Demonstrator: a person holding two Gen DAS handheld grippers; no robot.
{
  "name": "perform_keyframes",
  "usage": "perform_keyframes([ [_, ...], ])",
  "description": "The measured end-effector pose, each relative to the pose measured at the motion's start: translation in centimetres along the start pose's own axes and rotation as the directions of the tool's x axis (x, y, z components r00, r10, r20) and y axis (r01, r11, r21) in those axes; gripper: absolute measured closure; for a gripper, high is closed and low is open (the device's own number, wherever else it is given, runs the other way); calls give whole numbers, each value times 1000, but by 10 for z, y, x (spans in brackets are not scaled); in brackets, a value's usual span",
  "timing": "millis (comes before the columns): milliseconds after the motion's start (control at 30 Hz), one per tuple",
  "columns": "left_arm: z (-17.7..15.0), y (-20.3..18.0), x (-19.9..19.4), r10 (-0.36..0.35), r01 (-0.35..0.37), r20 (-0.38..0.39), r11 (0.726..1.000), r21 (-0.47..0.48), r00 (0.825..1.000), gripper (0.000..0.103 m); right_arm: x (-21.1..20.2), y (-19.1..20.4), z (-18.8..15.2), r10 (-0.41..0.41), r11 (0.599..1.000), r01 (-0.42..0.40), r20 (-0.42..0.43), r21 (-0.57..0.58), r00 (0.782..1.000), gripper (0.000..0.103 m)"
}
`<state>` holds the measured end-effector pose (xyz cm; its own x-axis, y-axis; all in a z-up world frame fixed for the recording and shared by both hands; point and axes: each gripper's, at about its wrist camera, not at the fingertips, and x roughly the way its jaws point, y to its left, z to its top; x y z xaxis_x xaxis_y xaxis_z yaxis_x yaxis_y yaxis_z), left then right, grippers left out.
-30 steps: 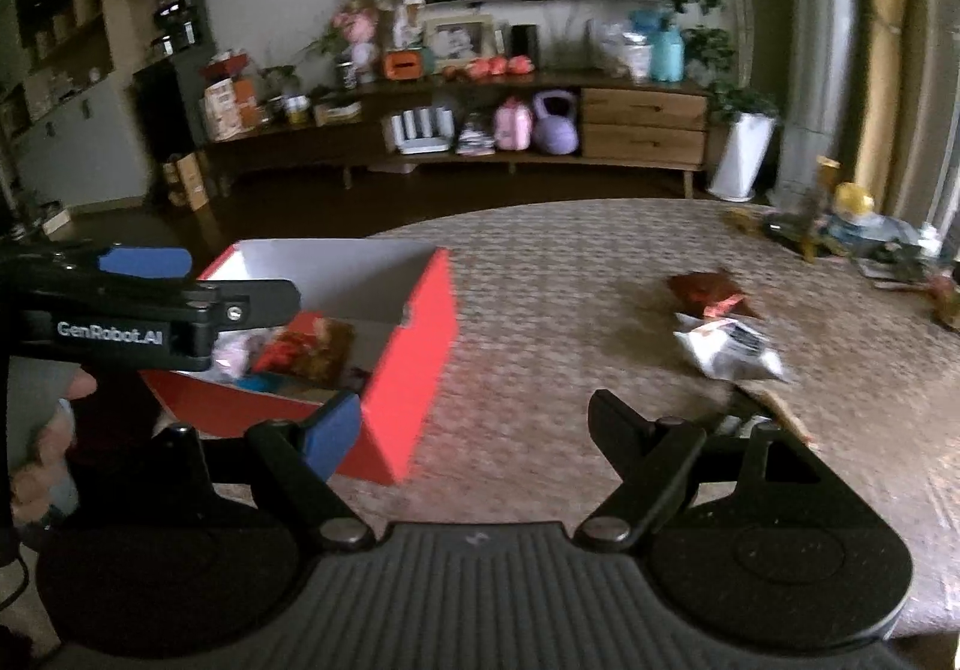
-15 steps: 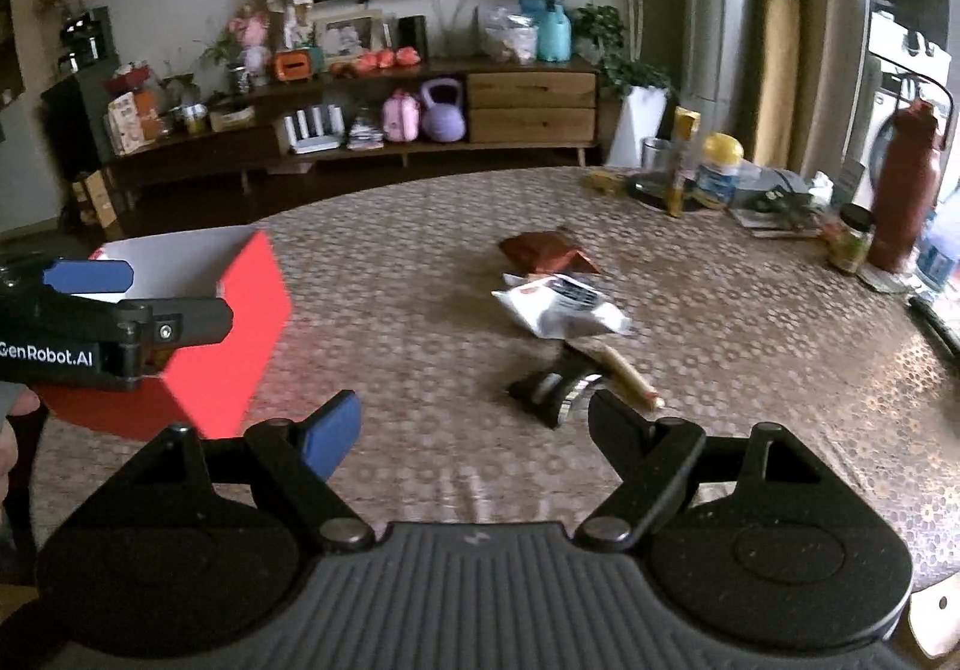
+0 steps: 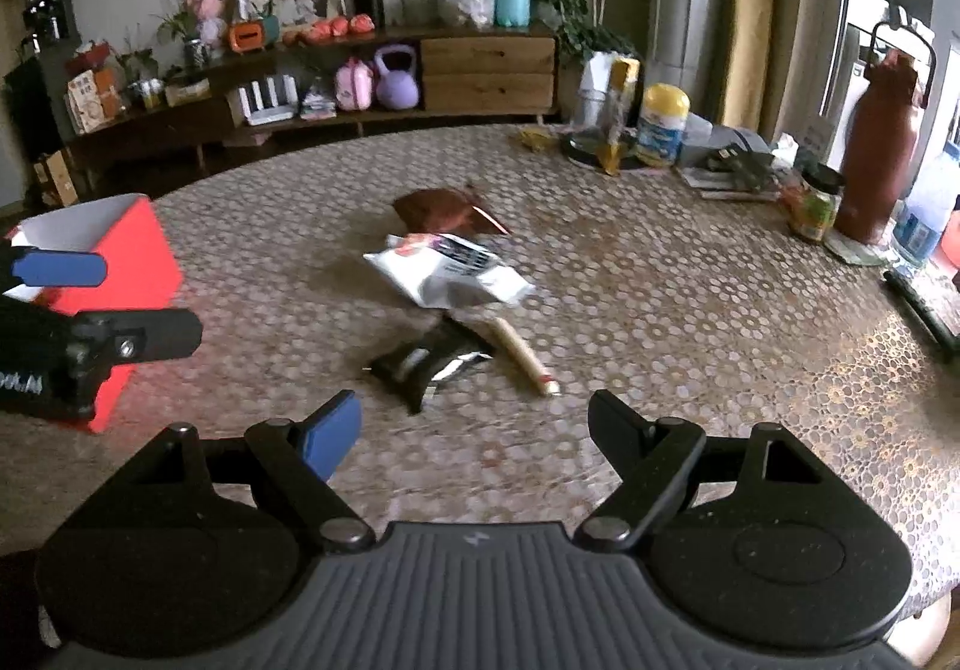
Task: Organize snacks
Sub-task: 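Move both grippers from the box back to the snacks on the table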
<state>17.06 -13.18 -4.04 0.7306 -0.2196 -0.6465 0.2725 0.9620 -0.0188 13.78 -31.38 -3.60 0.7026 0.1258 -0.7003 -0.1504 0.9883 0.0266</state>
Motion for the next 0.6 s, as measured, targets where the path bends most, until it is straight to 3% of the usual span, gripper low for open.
perform_keyframes([
  [233,1,-23,43,-12,14,-41,999,36,999,0,44,-35,-1,-36,999,37,-63,11,997,20],
  [400,-2,-33,74,-19,23,-73,998,59,997,0,70,-47,-1,-10,1000,11,-84,3,996,21],
  [600,-7,-40,108,-31,39,-113,997,72,993,1,102,-56,8,15,1000,-15,-109,-3,994,28],
])
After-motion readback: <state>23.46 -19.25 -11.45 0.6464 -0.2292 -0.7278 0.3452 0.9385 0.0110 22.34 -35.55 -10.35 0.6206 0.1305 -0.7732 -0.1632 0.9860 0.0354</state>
